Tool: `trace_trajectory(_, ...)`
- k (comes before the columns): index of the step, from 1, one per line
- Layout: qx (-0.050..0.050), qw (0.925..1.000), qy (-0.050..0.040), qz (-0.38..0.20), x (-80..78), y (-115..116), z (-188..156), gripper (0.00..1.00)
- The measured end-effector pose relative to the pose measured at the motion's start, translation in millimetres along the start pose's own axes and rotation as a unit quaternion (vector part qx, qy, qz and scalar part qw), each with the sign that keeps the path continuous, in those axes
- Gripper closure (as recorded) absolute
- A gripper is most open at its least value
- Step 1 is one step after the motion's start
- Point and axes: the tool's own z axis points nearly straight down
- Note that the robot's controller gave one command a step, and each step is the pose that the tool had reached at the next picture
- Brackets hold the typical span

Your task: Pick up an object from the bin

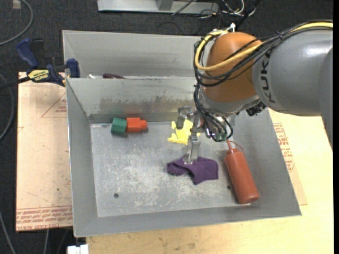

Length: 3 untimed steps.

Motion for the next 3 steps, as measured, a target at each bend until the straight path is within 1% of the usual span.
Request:
trace_trajectory(1,0.000,1.0000,-0.0031,0.000,-1.0,0,-5,0.00)
trace_trajectory(2,-0.001,0.9993,-0.0058,-0.036,8.9,-18,24,0.00)
trace_trajectory(3,0.000,0.9994,-0.0054,-0.035,28.7,-31,78,0.00)
